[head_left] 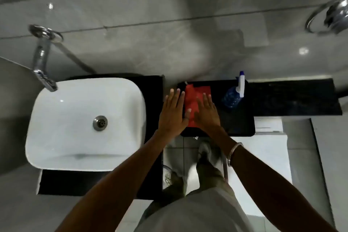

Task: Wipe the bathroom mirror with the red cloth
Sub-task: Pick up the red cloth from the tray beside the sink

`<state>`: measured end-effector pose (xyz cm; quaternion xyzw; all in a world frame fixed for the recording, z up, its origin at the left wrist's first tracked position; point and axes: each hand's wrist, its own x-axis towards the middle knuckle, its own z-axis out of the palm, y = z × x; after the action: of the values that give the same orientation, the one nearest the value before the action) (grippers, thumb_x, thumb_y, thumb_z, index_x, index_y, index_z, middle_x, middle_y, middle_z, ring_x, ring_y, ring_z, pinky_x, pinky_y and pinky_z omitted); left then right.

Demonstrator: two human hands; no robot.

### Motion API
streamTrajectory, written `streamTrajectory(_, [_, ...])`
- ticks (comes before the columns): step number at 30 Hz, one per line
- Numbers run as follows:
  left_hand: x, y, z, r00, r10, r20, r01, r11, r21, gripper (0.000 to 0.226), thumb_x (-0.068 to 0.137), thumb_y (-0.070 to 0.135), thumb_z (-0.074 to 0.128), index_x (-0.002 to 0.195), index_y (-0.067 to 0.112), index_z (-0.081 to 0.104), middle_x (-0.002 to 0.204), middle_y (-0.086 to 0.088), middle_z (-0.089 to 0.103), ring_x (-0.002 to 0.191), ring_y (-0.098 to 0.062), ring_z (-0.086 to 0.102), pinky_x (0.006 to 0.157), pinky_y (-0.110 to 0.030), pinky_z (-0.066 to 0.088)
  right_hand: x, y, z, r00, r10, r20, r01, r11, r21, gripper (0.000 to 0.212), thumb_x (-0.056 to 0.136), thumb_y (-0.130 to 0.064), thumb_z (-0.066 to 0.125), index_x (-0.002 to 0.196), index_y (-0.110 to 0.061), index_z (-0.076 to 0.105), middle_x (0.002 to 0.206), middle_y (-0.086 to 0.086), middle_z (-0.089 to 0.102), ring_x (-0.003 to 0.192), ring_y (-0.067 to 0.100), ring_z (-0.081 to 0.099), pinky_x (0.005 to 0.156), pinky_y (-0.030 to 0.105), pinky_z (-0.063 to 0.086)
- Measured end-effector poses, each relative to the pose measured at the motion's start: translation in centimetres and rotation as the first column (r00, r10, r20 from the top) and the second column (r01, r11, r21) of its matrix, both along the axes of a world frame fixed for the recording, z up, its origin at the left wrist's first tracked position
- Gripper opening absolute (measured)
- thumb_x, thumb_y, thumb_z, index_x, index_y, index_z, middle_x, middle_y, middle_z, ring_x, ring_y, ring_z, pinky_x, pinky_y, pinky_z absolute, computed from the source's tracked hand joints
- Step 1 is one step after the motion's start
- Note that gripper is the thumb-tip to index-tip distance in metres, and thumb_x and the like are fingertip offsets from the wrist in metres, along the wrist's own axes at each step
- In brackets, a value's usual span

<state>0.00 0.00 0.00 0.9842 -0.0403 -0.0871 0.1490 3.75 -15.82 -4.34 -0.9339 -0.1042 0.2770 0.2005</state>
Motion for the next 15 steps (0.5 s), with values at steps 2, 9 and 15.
streamTrajectory(2, [0.6,-0.7,-2.3,0.991,0.029,-0.131,-0.026,0.999,0.022,0.072,0.107,0.047,0.035,0.163,0.008,0.011,0.173,-0.014,0.010,0.161,-0.031,-0.004,0.132,-0.046,0.001,0.3,-0.1,-2.1,0.991,-0.118,-0.066,0.117,0.993,-0.013,0.086,0.102,-0.050,0.045,0.166,-0.013,0.001,0.174,0.016,-0.009,0.161,0.034,-0.011,0.131,0.052,0.006])
streamTrajectory(9, [1.6,-1.1,-6.8,0.965,0.066,-0.256,-0.056,0.997,0.048,0.070,0.108,0.045,0.032,0.162,0.006,0.012,0.172,-0.016,0.009,0.161,-0.032,-0.004,0.130,-0.045,0.000,1.5,1.7,-7.0,0.844,-0.520,-0.134,0.517,0.854,-0.058,0.113,0.087,-0.051,0.074,0.163,-0.006,0.005,0.166,0.023,0.024,0.151,0.043,0.028,0.121,0.058,0.030])
streamTrajectory(15, [1.7,-0.2,-6.5,0.958,0.114,-0.263,-0.117,0.993,0.006,0.069,0.109,0.045,0.032,0.163,0.008,0.012,0.173,-0.014,0.005,0.160,-0.030,-0.008,0.132,-0.048,0.002,2.4,3.0,-8.2,0.788,-0.577,-0.213,0.581,0.812,-0.048,0.068,0.085,-0.047,0.077,0.133,-0.002,0.058,0.138,0.021,0.061,0.132,0.040,0.051,0.110,0.050,0.044])
